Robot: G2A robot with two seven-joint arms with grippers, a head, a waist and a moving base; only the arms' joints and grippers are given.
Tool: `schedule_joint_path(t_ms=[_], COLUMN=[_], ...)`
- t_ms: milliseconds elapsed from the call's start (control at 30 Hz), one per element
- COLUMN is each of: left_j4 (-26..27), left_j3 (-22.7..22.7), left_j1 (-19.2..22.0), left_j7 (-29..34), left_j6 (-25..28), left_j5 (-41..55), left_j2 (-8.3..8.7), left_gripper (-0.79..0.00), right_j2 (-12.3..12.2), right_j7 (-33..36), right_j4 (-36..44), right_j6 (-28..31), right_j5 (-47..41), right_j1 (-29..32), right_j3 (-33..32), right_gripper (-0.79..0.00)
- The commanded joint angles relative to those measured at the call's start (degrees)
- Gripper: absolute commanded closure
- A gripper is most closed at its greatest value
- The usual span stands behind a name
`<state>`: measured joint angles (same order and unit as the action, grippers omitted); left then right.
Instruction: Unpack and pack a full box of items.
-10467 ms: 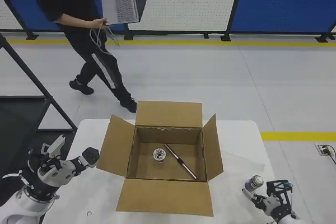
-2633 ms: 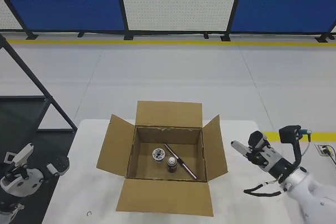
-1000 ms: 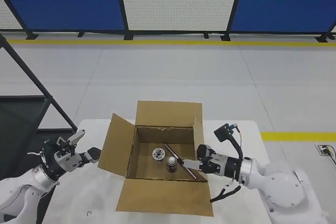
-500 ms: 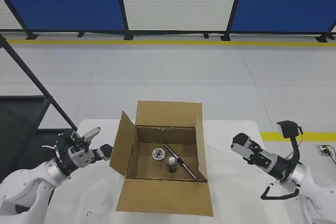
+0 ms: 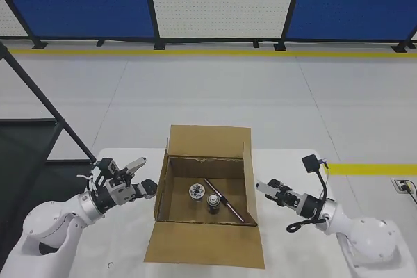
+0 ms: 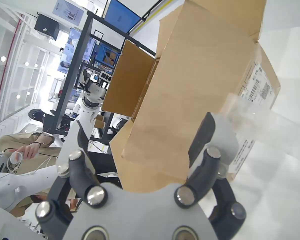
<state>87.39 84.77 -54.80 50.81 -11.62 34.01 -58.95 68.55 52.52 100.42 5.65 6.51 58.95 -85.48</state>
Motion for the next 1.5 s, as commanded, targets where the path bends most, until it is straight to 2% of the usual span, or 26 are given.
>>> schedule_joint_path(t_ms=[0, 233, 333, 533, 867, 1467], left_j4=[-0.24, -0.24, 0.44, 1.24, -1.43, -5.77], left_j3=[-0.63, -0.63, -0.99, -3.39, -7.81, -15.97], left_j1=[0.19, 0.19, -0.48, 0.13, 2.88, 7.01], left_j7=[-0.15, -0.15, -0.35, -3.68, -7.24, -11.56], left_j6=[0.16, 0.16, 0.4, -0.25, -2.11, -3.5], left_j5=[0.0, 0.0, -0.02, -0.87, -1.67, -5.72], left_j2=[-0.07, -0.07, -0.1, -0.44, -1.19, -2.83], left_gripper=[-0.785, -0.785, -0.785, -0.785, -0.785, -0.785], right_j2=[-0.01, 0.0, 0.07, 0.71, 1.87, 2.65], right_j7=[0.02, -0.29, -0.64, -0.69, -0.28, 0.16], right_j4=[0.07, 0.09, 0.25, -3.58, -9.57, -15.19], right_j6=[0.07, 0.05, 0.14, -2.86, -3.55, -4.76], right_j5=[-0.13, -0.15, -0.74, -0.99, -0.12, 2.05], right_j1=[0.09, 0.25, 0.83, -4.44, -11.55, -16.28], right_j3=[-0.11, -0.08, 1.81, 8.66, 17.79, 23.76], right_gripper=[-0.785, -0.785, -0.785, -0.785, -0.785, -0.785])
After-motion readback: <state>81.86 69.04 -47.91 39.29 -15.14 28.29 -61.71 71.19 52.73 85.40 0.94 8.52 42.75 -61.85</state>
